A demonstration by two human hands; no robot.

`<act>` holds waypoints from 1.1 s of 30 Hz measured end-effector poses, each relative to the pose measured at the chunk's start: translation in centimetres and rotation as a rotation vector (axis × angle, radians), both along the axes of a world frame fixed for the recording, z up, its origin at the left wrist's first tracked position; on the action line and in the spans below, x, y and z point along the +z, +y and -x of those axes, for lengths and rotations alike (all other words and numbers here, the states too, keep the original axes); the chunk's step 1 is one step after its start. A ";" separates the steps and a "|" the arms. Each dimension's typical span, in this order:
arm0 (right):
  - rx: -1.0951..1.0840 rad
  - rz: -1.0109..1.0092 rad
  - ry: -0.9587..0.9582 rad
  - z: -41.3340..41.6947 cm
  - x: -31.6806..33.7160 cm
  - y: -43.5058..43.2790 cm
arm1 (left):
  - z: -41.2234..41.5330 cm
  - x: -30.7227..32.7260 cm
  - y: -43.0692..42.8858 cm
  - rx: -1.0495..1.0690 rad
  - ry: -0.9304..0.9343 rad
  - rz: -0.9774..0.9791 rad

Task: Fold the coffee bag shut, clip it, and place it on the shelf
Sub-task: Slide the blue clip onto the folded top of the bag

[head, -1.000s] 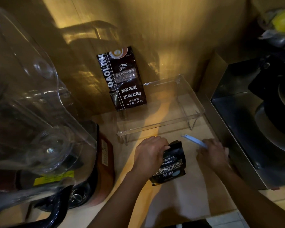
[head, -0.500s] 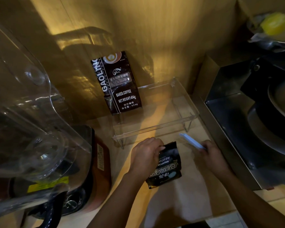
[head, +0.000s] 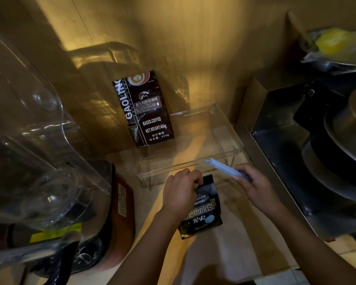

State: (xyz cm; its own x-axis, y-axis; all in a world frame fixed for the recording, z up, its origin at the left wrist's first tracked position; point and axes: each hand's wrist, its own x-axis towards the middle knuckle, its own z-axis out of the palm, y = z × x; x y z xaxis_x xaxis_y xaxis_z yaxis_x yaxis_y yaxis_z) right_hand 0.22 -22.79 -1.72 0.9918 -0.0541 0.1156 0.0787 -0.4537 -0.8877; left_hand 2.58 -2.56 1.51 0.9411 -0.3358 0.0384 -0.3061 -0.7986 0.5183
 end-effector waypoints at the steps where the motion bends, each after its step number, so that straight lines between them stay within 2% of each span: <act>1: 0.023 0.016 -0.015 0.0 0.2 0.0 | -0.1 0.0 -0.1 0.024 0.038 0.025; 4: 0.102 0.059 -0.030 0.0 0.4 -0.2 | -0.2 0.0 0.0 0.039 0.110 0.106; 11: 0.218 0.179 -0.044 0.3 0.5 -0.7 | 0.1 -0.1 0.2 -0.051 0.038 0.089; 16: 0.213 0.256 -0.052 0.2 0.8 -0.1 | 0.5 -0.4 0.2 -0.040 -0.002 0.085; 21: 0.191 0.412 -0.187 0.2 1.2 0.4 | 0.8 -0.7 0.1 0.000 -0.038 0.063; 26: 0.181 0.371 -0.165 0.1 1.4 0.3 | 1.3 -0.8 0.2 0.019 -0.122 0.077; 33: 0.233 0.350 -0.240 0.3 1.9 0.1 | 1.3 -0.9 0.2 0.001 -0.143 0.114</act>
